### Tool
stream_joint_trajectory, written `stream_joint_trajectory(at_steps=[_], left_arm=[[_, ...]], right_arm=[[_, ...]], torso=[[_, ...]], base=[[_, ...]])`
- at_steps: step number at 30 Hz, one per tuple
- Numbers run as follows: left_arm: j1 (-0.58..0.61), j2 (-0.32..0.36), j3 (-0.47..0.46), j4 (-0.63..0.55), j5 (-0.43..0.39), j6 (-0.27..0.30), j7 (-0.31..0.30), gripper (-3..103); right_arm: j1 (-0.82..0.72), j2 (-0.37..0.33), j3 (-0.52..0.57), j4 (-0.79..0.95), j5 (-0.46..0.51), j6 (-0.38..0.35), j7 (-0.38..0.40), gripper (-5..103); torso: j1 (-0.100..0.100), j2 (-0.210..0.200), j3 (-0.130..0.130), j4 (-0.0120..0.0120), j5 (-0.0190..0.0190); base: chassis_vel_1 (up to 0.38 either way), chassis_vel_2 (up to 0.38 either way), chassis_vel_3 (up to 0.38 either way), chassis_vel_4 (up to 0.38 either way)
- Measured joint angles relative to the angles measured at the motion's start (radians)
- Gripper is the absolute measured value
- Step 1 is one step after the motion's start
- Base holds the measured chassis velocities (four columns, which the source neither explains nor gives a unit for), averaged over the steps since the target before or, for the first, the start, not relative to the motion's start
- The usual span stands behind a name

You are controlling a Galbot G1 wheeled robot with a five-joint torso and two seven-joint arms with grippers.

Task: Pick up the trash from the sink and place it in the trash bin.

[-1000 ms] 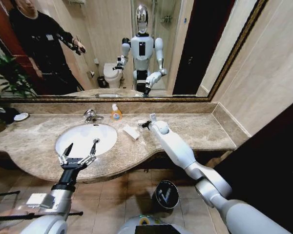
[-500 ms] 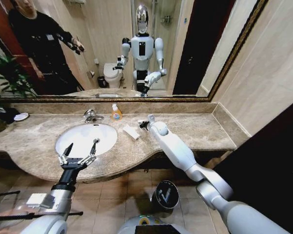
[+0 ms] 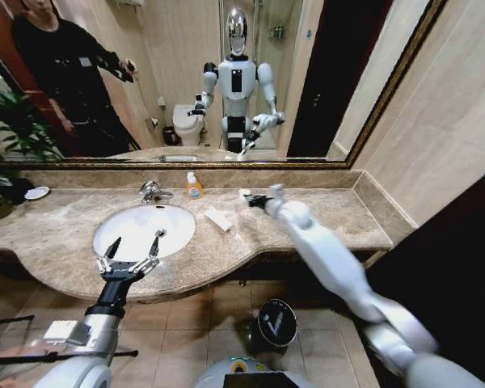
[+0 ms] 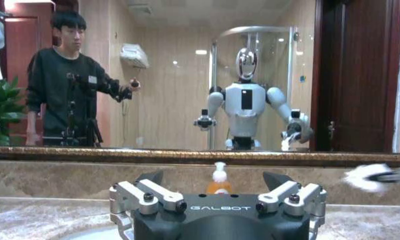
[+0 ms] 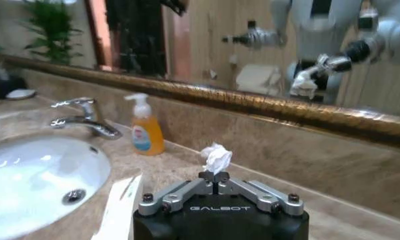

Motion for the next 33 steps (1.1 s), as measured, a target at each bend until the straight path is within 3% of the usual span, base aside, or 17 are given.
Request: stream_joint_trajectory(at_steps=[1, 3, 4, 5, 7, 9, 10, 12, 16, 18, 20, 26, 33], left_arm=[[0.000, 0.000, 0.000, 0.000, 0.000, 0.000, 0.000, 100], [0.000, 0.000, 0.000, 0.000, 0.000, 0.000, 0.001, 100], [0.000, 0.000, 0.000, 0.000, 0.000, 0.000, 0.001, 100], [0.000, 0.000, 0.000, 0.000, 0.000, 0.000, 0.001, 100], [0.000, 0.000, 0.000, 0.000, 0.000, 0.000, 0.000, 100], [0.000, 0.000, 0.000, 0.000, 0.000, 0.000, 0.001, 100], [0.000, 0.000, 0.000, 0.000, 0.000, 0.000, 0.001, 100], [0.000, 0.000, 0.000, 0.000, 0.000, 0.000, 0.000, 100], [0.000, 0.000, 0.000, 0.000, 0.000, 0.000, 0.000, 100], [0.000, 0.000, 0.000, 0.000, 0.000, 0.000, 0.000, 100], [0.000, 0.000, 0.000, 0.000, 0.000, 0.000, 0.000, 100], [0.000, 0.000, 0.000, 0.000, 0.000, 0.000, 0.000, 100], [0.000, 0.000, 0.000, 0.000, 0.000, 0.000, 0.000, 100]], right_arm=[[0.000, 0.000, 0.000, 0.000, 0.000, 0.000, 0.000, 0], [-0.120, -0.120, 0.077, 0.124, 0.010, -0.015, -0.019, 0], [-0.120, -0.120, 0.077, 0.124, 0.010, -0.015, -0.019, 0], [-0.205, -0.166, 0.143, 0.174, 0.013, -0.032, -0.023, 0], [-0.262, -0.184, 0.191, 0.200, 0.018, -0.046, -0.024, 0], [-0.437, -0.205, 0.324, 0.259, 0.023, -0.074, 0.007, 0], [-0.437, -0.205, 0.324, 0.259, 0.023, -0.074, 0.007, 0], [-0.575, -0.183, 0.382, 0.265, -0.019, -0.077, 0.030, 0], [-0.705, -0.139, 0.412, 0.247, -0.094, -0.077, 0.020, 0], [-0.753, -0.111, 0.421, 0.227, -0.144, -0.077, -0.006, 0], [-0.817, -0.038, 0.432, 0.166, -0.237, -0.077, -0.082, 0], [-0.805, 0.068, 0.380, -0.017, -0.410, -0.043, -0.179, 0], [-0.727, 0.160, 0.287, -0.212, -0.511, -0.029, -0.141, 0]], torso=[[0.000, 0.000, 0.000, 0.0000, 0.0000], [0.000, 0.000, 0.000, 0.0007, 0.0003], [0.000, 0.000, 0.000, 0.0007, 0.0003], [0.000, 0.000, 0.000, 0.0008, 0.0000], [0.000, 0.000, 0.000, 0.0005, 0.0001], [0.000, 0.000, 0.000, 0.0006, 0.0001], [0.000, 0.000, 0.000, 0.0006, 0.0001], [0.000, 0.000, 0.000, 0.0009, 0.0003], [0.000, 0.000, 0.000, 0.0007, 0.0000], [0.000, 0.000, 0.000, 0.0007, -0.0001], [0.000, 0.000, 0.000, 0.0006, -0.0002], [0.000, 0.000, 0.000, 0.0008, -0.0002], [0.000, 0.000, 0.000, 0.0008, -0.0003]], base=[[0.000, 0.000, 0.000, 0.000], [0.000, 0.000, 0.000, 0.000], [0.000, 0.000, 0.000, 0.000], [0.000, 0.000, 0.000, 0.000], [0.000, 0.000, 0.000, 0.000], [0.000, 0.000, 0.000, 0.000], [0.000, 0.000, 0.000, 0.000], [0.000, 0.000, 0.000, 0.000], [0.000, 0.000, 0.000, 0.000], [0.000, 0.000, 0.000, 0.000], [0.000, 0.000, 0.000, 0.000], [0.000, 0.000, 0.000, 0.000], [0.000, 0.000, 0.000, 0.000]])
